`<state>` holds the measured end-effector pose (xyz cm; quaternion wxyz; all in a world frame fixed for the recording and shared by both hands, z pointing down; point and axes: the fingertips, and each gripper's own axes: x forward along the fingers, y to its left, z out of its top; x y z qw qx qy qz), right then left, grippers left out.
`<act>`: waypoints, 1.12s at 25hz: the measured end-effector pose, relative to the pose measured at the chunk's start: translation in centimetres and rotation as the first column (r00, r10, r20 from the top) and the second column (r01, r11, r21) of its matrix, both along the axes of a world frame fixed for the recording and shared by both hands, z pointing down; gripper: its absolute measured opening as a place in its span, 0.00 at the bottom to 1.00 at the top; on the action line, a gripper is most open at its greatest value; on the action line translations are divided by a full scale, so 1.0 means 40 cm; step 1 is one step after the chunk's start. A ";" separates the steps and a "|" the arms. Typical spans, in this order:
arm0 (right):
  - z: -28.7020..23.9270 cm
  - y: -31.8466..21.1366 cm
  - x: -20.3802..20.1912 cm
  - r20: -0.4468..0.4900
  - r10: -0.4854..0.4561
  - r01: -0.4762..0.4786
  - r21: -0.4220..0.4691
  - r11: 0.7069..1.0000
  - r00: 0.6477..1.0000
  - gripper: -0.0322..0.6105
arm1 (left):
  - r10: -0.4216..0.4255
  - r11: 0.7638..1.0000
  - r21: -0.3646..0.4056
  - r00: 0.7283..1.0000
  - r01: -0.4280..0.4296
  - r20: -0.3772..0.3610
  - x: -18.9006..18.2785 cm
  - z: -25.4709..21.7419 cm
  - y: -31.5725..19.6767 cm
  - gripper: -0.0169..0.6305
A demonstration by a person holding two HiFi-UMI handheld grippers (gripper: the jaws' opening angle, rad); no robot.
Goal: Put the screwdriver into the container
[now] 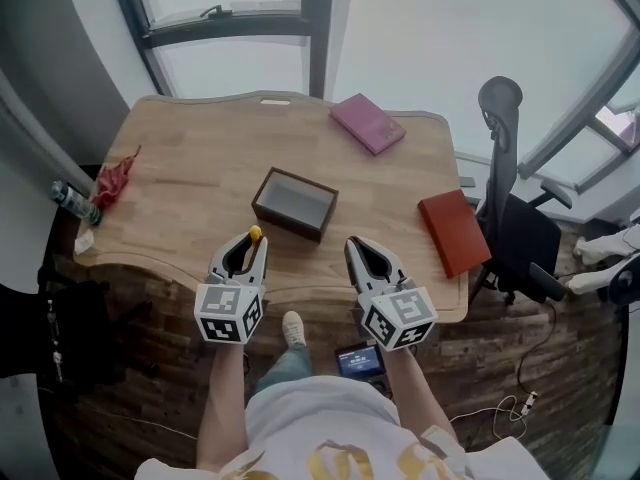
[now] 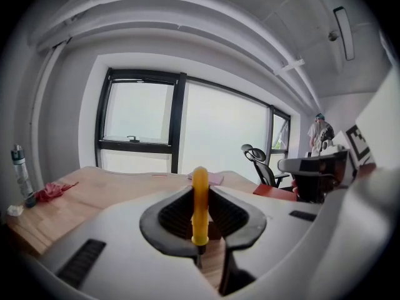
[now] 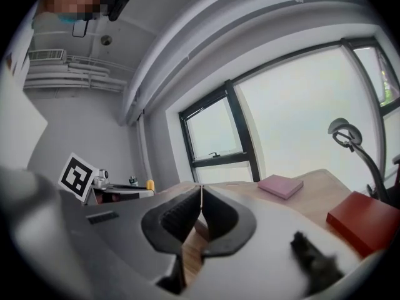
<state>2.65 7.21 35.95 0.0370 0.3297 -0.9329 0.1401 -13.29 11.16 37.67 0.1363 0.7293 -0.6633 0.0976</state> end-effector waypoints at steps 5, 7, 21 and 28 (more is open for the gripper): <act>0.019 -0.128 -0.091 -0.056 0.032 -0.032 0.002 0.999 0.998 0.10 | 0.032 0.999 -0.013 0.999 -0.032 -0.015 -0.092 0.005 -0.148 0.15; 0.027 -0.172 -0.120 -0.066 0.045 -0.046 -0.004 0.999 0.997 0.10 | 0.052 0.999 -0.015 0.999 -0.052 -0.018 -0.120 0.005 -0.201 0.15; 0.092 -0.302 -0.146 -0.128 0.171 -0.177 -0.039 0.983 0.977 0.10 | 0.192 0.981 -0.016 0.980 -0.193 -0.050 -0.154 0.037 -0.396 0.15; 0.090 -0.288 -0.108 -0.124 0.220 -0.225 -0.031 0.974 0.968 0.10 | 0.220 0.975 -0.009 0.974 -0.221 -0.052 -0.138 0.037 -0.393 0.15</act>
